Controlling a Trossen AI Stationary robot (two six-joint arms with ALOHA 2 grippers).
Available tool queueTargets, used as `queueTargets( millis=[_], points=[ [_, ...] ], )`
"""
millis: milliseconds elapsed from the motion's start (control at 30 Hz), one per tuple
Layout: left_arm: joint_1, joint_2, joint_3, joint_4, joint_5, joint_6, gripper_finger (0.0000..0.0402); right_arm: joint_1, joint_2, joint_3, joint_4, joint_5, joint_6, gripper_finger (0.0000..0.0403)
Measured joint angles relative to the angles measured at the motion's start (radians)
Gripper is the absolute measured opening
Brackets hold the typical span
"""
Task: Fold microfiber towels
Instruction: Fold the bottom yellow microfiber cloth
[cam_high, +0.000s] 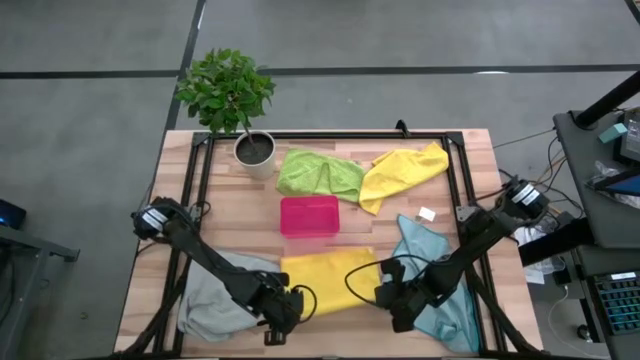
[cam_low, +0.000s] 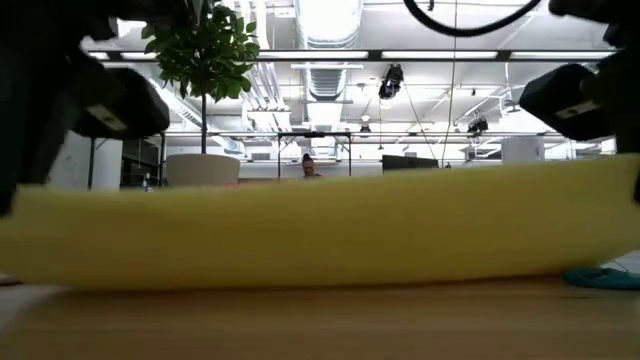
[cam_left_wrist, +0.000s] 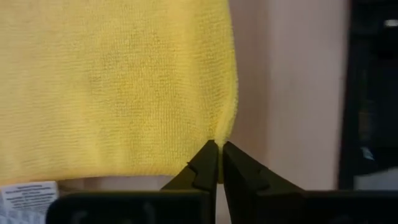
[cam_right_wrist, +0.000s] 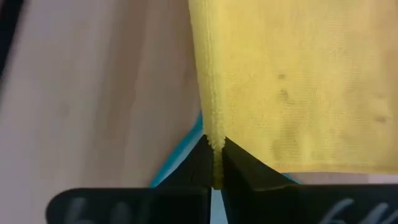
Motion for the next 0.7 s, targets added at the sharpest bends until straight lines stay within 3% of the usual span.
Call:
queueTargets(
  millis=[200,700],
  points=[
    [-0.001,-0.055,0.0,-0.006,0.015,0.046,0.0001,0.0,-0.019,0.035,-0.043,-0.037,0.0,0.0009],
    [0.13,-0.136,-0.059,-0.083,0.014,0.049,0.0,-0.101,-0.022,0.102,-0.315,0.039,-0.039,0.0009]
  ],
)
